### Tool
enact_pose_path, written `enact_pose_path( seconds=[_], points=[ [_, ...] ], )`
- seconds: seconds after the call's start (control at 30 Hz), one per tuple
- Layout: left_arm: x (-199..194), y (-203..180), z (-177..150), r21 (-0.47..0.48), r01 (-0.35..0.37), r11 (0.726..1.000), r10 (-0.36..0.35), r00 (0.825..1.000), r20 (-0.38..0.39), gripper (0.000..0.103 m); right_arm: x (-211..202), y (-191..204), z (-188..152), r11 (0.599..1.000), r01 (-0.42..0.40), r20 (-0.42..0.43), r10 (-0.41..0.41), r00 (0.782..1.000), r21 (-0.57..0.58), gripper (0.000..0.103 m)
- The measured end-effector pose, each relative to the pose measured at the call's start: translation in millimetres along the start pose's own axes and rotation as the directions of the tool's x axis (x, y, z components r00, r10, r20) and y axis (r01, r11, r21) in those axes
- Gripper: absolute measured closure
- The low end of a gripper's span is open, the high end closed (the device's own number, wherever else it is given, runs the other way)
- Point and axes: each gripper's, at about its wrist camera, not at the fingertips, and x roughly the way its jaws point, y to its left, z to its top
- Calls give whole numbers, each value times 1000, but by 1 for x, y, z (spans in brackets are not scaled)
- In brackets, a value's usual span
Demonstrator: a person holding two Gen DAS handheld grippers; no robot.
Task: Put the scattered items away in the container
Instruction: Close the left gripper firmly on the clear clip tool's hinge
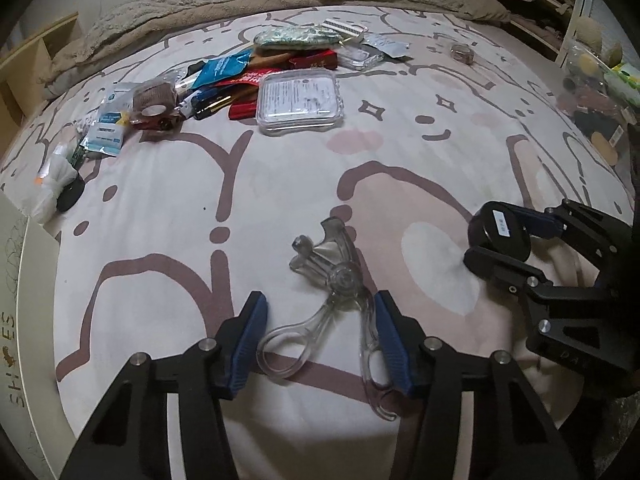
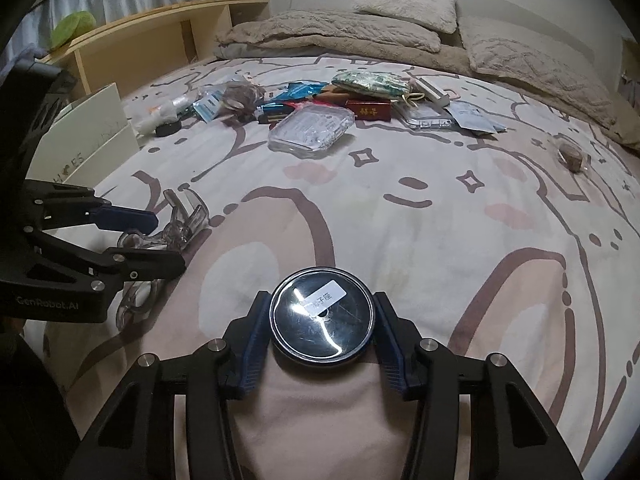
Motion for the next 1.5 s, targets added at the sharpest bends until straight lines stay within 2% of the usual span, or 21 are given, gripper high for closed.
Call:
enact_pose_path(
  seconds=[0.43, 0.53, 0.67, 0.73, 0.77, 0.87, 1.03, 1.1, 1.13, 1.2, 1.27, 1.5],
  points=[
    [-15, -2, -1, 8, 23, 1000, -23, 998, 64, 48, -8, 0, 0, 1000, -15, 19, 14, 1000, 25, 52],
    [-13, -4, -2, 19, 21, 1000, -22, 998, 54, 48, -9, -2, 0, 999, -19, 19, 19, 1000, 37, 52],
    [1, -6, -4, 29, 22, 999, -23, 1000, 2, 46, -5, -3, 0, 999, -22, 1, 22, 1000, 44, 52],
    [0, -3, -3, 5, 34, 999, -34, 999, 10, 44, -4, -3, -1, 999, -22, -6, 22, 1000, 43, 52],
    [0, -1, -2, -9, 34, 999, -34, 999, 13, 38, -4, -3, -1, 999, -21, -8, 22, 1000, 42, 52],
    [3, -1, 1, -20, 46, 999, -46, 999, 10, 38, -3, -4, 0, 999, -27, -10, 27, 1000, 46, 52],
    [3, -14, 8, 28, 58, 998, -58, 998, 26, 38, -2, -5, 0, 998, -34, -12, 34, 999, 52, 52],
    [5, -18, 11, 51, 54, 997, -55, 998, 23, 42, -2, -5, 0, 998, -35, -13, 36, 999, 55, 52],
    [7, -20, 11, 61, 50, 997, -51, 999, 12, 53, -2, -5, 0, 998, -36, -13, 37, 999, 57, 52],
    [10, -23, 11, 76, 39, 996, -39, 999, 0, 56, -1, -5, 0, 997, -38, -13, 38, 999, 61, 52],
    [9, -25, 11, 79, 50, 996, -50, 999, 2, 73, -1, -5, 1, 997, -40, -12, 40, 999, 64, 52],
    [4, -23, 9, 66, 61, 996, -62, 998, 14, 74, -4, -5, 2, 998, -32, -1, 33, 999, 59, 52]
  ],
)
